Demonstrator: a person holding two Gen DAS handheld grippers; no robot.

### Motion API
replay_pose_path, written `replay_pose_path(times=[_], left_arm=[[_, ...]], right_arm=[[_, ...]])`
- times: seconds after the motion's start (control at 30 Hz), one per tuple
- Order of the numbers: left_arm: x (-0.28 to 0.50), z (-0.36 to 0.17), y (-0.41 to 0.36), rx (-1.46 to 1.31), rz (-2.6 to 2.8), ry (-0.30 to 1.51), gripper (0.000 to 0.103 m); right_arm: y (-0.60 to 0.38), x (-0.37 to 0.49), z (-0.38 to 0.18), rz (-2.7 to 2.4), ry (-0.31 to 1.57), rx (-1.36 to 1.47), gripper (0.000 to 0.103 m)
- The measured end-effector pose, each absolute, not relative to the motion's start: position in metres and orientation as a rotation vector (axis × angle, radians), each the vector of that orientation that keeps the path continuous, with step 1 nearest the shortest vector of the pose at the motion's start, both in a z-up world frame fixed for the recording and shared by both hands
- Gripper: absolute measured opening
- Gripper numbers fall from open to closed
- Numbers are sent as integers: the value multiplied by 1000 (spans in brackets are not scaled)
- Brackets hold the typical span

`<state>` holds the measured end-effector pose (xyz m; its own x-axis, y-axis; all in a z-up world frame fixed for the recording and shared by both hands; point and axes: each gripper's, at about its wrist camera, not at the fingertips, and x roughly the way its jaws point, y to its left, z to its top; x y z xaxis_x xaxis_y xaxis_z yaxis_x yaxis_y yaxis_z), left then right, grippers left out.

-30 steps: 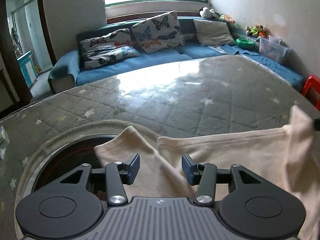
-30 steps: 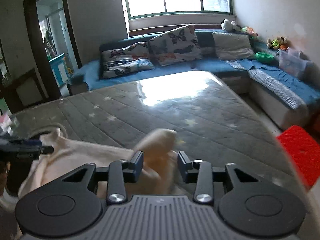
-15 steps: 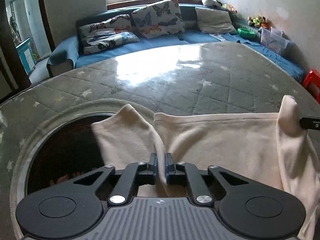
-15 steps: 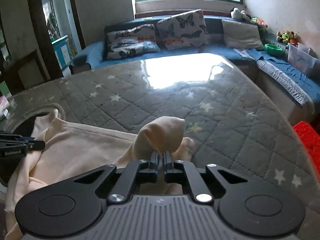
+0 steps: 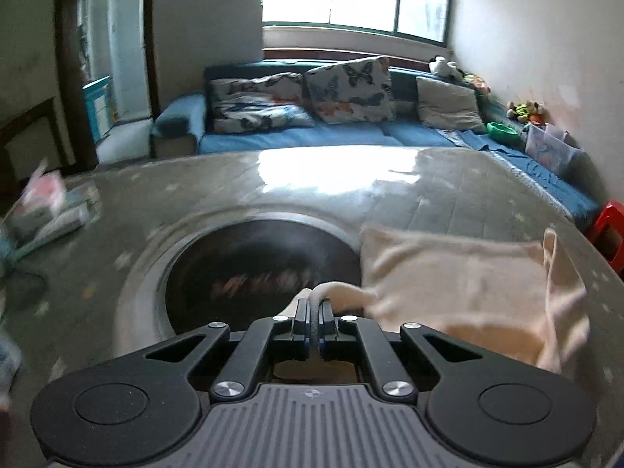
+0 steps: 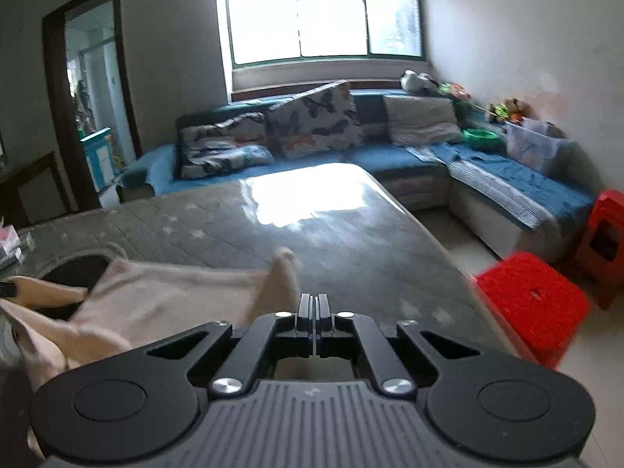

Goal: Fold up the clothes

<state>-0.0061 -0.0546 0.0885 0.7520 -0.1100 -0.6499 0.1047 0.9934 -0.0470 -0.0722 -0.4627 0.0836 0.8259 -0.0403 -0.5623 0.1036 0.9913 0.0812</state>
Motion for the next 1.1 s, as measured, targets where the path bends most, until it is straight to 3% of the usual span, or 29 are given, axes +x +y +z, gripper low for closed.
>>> replay_pose_path(times=[0.3, 0.63, 0.77, 0.9, 1.1], left_arm=[[-71, 55, -29, -35, -15, 822, 4], [-67, 50, -17, -73, 36, 817, 4], [-68, 44, -16, -73, 33, 842, 4], [-68, 44, -17, -67, 12, 856, 8], [-79, 62, -23, -20, -38, 806, 13]], right_arm=[[-470, -72, 67, -40, 669, 134, 8], [-435, 37, 53, 16, 674, 80, 46], [-435, 69, 36, 6, 727, 80, 45], [-441, 71, 30, 5, 743, 102, 8], [-467, 15, 61, -62, 630, 85, 4]])
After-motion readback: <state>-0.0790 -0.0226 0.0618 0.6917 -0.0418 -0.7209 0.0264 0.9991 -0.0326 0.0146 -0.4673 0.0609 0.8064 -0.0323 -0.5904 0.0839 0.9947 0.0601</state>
